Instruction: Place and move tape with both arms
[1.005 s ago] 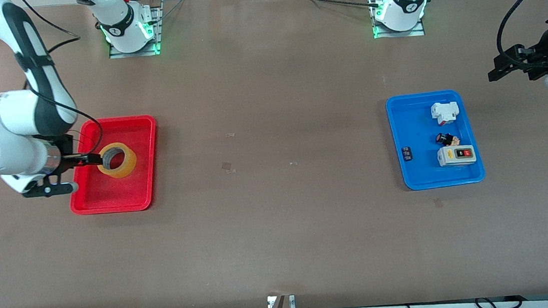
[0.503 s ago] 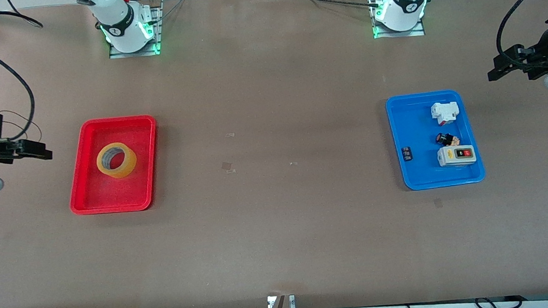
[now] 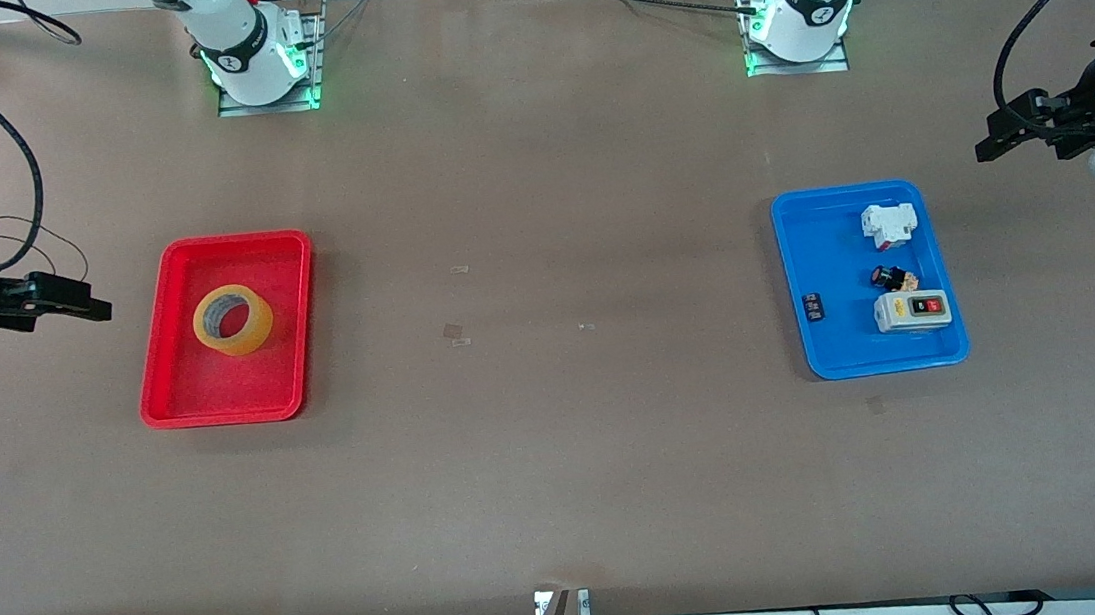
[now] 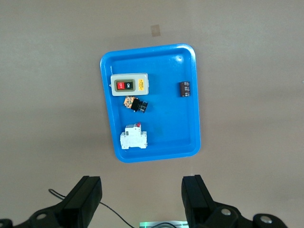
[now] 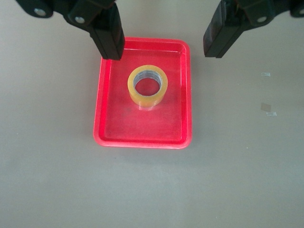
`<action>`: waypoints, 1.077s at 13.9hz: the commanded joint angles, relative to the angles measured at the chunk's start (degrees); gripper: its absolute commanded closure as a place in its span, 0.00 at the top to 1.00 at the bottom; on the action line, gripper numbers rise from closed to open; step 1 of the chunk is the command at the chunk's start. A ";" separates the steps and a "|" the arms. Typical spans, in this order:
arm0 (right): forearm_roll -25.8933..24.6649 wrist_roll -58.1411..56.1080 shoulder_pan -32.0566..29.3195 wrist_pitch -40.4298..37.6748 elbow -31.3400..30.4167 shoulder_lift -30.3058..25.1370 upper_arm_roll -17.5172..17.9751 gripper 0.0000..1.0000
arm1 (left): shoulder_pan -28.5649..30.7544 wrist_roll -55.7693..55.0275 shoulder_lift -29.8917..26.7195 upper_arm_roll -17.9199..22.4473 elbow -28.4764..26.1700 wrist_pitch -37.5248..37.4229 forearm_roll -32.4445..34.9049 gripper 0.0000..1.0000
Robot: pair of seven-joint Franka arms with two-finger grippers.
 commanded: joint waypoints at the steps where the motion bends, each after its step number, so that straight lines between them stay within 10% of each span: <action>1: -0.65 0.30 0.46 1.29 1.39 -0.53 -0.36 1.00 | 0.09 -0.20 0.12 0.06 0.73 -0.92 -0.20 1.00; 11: -1.00 -0.40 -0.86 11.67 -23.90 -16.95 0.35 1.00 | 0.01 -0.29 0.03 0.06 0.64 -0.92 -0.20 1.00; 15: -1.09 -0.58 -0.86 11.24 -24.98 -18.20 0.35 1.00 | 0.01 -0.29 0.03 0.06 0.73 -0.92 -0.20 1.00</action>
